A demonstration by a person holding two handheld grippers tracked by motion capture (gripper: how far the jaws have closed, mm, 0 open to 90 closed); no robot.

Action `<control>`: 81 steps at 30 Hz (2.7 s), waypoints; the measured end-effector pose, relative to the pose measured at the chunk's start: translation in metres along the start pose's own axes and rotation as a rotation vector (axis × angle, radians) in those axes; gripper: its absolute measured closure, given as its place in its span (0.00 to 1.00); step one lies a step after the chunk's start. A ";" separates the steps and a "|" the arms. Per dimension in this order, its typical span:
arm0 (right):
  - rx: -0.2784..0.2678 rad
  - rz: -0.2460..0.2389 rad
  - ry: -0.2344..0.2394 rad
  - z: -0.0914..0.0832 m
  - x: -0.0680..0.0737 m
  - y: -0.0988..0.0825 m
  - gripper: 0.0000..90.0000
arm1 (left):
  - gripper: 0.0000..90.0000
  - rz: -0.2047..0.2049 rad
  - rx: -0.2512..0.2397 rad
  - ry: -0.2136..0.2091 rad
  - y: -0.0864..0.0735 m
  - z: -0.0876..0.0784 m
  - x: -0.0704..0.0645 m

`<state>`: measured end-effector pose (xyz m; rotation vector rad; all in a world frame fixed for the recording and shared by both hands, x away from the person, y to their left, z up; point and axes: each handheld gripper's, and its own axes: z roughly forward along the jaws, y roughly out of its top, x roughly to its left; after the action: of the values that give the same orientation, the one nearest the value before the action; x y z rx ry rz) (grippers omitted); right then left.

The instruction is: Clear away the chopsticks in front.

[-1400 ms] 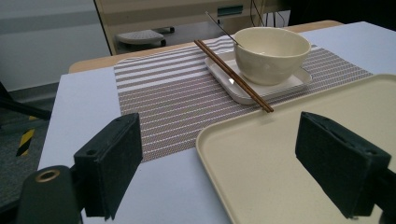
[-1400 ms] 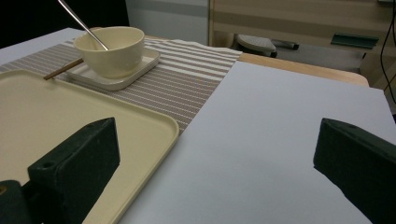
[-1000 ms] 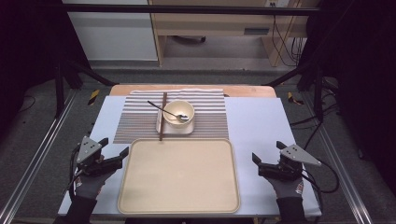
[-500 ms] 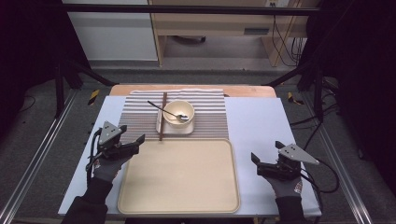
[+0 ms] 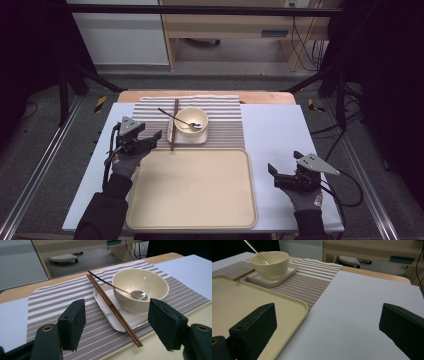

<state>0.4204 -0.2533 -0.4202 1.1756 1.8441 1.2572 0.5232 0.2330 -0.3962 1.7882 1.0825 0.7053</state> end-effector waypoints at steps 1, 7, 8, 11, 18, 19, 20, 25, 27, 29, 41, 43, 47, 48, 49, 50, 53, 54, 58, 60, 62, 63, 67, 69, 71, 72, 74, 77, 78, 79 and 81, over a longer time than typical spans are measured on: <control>0.001 -0.001 -0.002 0.000 0.000 0.000 0.02 | 0.35 -0.002 -0.001 0.000 0.001 0.003 0.000; 0.008 0.000 0.003 0.002 0.000 0.000 0.02 | 0.39 0.026 0.049 0.014 0.000 0.020 0.000; 0.009 -0.002 0.004 0.002 0.000 0.000 0.02 | 0.40 0.027 0.055 0.019 0.000 0.022 0.000; 0.008 -0.002 0.003 0.002 0.001 -0.001 0.02 | 0.43 0.033 0.072 0.019 -0.002 0.031 0.000; 0.011 -0.005 0.004 0.004 0.001 -0.001 0.02 | 0.50 0.045 0.135 0.017 -0.006 0.057 -0.004; 0.014 -0.007 0.003 0.004 0.001 -0.001 0.02 | 0.51 0.042 0.141 0.013 -0.007 0.060 -0.004; 0.016 -0.007 0.004 0.004 0.002 -0.001 0.02 | 0.52 0.042 0.151 0.011 -0.008 0.064 -0.004; 0.022 -0.011 0.009 0.005 0.002 -0.002 0.02 | 0.59 0.044 0.191 0.003 -0.012 0.076 -0.006; 0.021 -0.011 0.010 0.006 0.002 -0.002 0.02 | 0.63 0.044 0.202 -0.002 -0.014 0.080 -0.007; 0.023 -0.009 0.010 0.006 0.002 -0.002 0.02 | 0.67 0.045 0.215 -0.001 -0.016 0.083 -0.008; 0.034 0.000 0.014 0.007 0.002 -0.002 0.02 | 0.82 0.026 0.232 -0.013 -0.018 0.093 -0.012; 0.037 -0.003 0.009 0.007 0.002 -0.002 0.02 | 0.85 0.028 0.241 -0.012 -0.019 0.094 -0.012; 0.040 -0.005 0.010 0.008 0.002 -0.003 0.02 | 0.89 0.017 0.247 -0.011 -0.021 0.097 -0.012; 0.040 -0.008 0.008 0.009 0.002 -0.003 0.02 | 0.92 0.017 0.250 -0.012 -0.021 0.097 -0.011; 0.040 -0.008 0.008 0.009 0.002 -0.003 0.02 | 0.92 0.011 0.250 -0.013 -0.021 0.097 -0.011; 0.043 -0.005 0.009 0.009 0.002 -0.003 0.03 | 0.93 0.011 0.249 -0.015 -0.021 0.097 -0.011; 0.043 -0.005 0.011 0.009 0.002 -0.003 0.03 | 0.95 0.002 0.252 -0.013 -0.022 0.098 -0.010; 0.043 -0.005 0.010 0.009 0.002 -0.003 0.03 | 0.96 0.003 0.256 -0.014 -0.022 0.098 -0.010; 0.045 -0.004 0.010 0.009 0.002 -0.003 0.03 | 0.95 -0.017 0.233 -0.014 -0.021 0.097 -0.010; 0.047 -0.006 0.008 0.009 0.002 -0.003 0.03 | 0.94 -0.011 0.230 -0.015 -0.019 0.097 -0.010; 0.047 -0.007 0.009 0.009 0.002 -0.003 0.03 | 0.94 -0.013 0.230 -0.013 -0.020 0.097 -0.010; 0.048 -0.007 0.010 0.009 0.002 -0.003 0.03 | 0.94 -0.004 0.239 -0.015 -0.020 0.097 -0.009; 0.047 -0.004 0.010 0.009 0.002 -0.003 0.03 | 0.93 -0.013 0.237 -0.024 -0.021 0.100 -0.010; 0.046 -0.006 0.010 0.009 0.002 -0.003 0.03 | 0.92 -0.014 0.229 -0.029 -0.022 0.100 -0.012; 0.048 -0.007 0.009 0.009 0.002 -0.003 0.03 | 0.92 -0.008 0.231 -0.031 -0.022 0.101 -0.013; 0.050 -0.008 0.010 0.009 0.002 -0.003 0.03 | 0.93 -0.004 0.236 -0.028 -0.021 0.101 -0.013; 0.050 -0.007 0.010 0.009 0.002 -0.003 0.03 | 0.93 -0.002 0.240 -0.022 -0.021 0.102 -0.014; 0.048 -0.005 0.011 0.009 0.002 -0.003 0.03 | 0.93 -0.002 0.247 -0.019 -0.020 0.102 -0.012; 0.048 -0.006 0.011 0.009 0.002 -0.003 0.03 | 0.94 -0.003 0.247 -0.016 -0.021 0.102 -0.012; 0.048 -0.006 0.010 0.009 0.002 -0.003 0.03 | 0.94 -0.009 0.245 -0.015 -0.021 0.102 -0.012; 0.051 -0.007 0.011 0.009 0.002 -0.003 0.03 | 0.94 -0.010 0.248 -0.010 -0.021 0.101 -0.012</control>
<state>0.4264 -0.2484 -0.4266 1.1903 1.8973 1.2220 0.5919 0.1862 -0.4585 1.9915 1.2135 0.5744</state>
